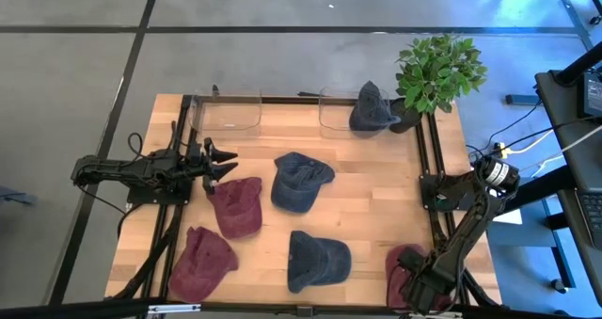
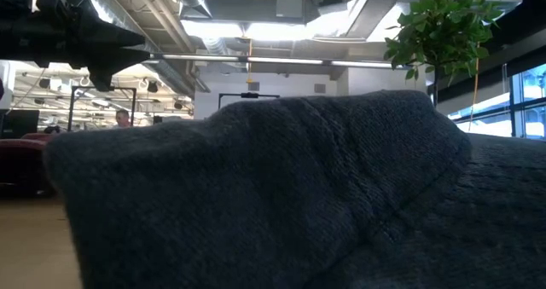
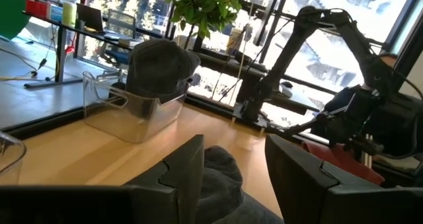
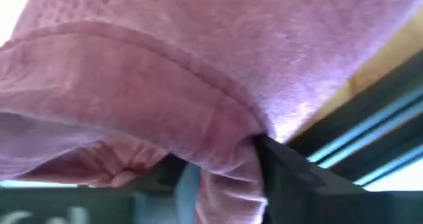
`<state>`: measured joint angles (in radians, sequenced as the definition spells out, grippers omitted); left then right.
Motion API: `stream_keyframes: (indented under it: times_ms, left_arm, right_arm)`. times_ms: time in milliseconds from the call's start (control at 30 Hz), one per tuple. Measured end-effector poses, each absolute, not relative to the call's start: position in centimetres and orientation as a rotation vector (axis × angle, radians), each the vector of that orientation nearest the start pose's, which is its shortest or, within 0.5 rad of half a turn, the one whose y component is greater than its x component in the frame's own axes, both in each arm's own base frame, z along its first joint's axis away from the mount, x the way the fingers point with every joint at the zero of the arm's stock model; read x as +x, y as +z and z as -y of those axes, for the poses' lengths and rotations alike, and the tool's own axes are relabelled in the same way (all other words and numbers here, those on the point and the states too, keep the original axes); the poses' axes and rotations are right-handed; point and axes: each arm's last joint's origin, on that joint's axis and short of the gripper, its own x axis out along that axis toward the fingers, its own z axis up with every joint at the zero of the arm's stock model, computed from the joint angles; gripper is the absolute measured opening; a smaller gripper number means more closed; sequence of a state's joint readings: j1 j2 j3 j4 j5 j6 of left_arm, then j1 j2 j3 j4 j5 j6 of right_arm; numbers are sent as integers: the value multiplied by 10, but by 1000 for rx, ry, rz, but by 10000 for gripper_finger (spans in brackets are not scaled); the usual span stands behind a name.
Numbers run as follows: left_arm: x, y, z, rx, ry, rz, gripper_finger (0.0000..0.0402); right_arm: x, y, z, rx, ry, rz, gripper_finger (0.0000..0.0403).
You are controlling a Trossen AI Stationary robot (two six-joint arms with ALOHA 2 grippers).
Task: Pick & Place hat
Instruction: Put the bottom right maroon cap into the left transparent bin
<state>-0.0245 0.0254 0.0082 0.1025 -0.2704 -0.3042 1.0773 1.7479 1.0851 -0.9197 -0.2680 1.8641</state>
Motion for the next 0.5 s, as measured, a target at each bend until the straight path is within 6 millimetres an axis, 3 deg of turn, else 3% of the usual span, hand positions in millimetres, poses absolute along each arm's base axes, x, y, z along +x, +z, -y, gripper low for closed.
stream_keyframes:
  times_ms: [200, 500]
  left_arm:
    - [97, 178, -5, -376, 220, 163, 157]
    - [96, 186, -5, -328, 205, 239, 157]
  right_arm:
    - [133, 172, -263, 618, -663, -1743, 14]
    - [142, 200, -261, 603, -815, -1530, 6]
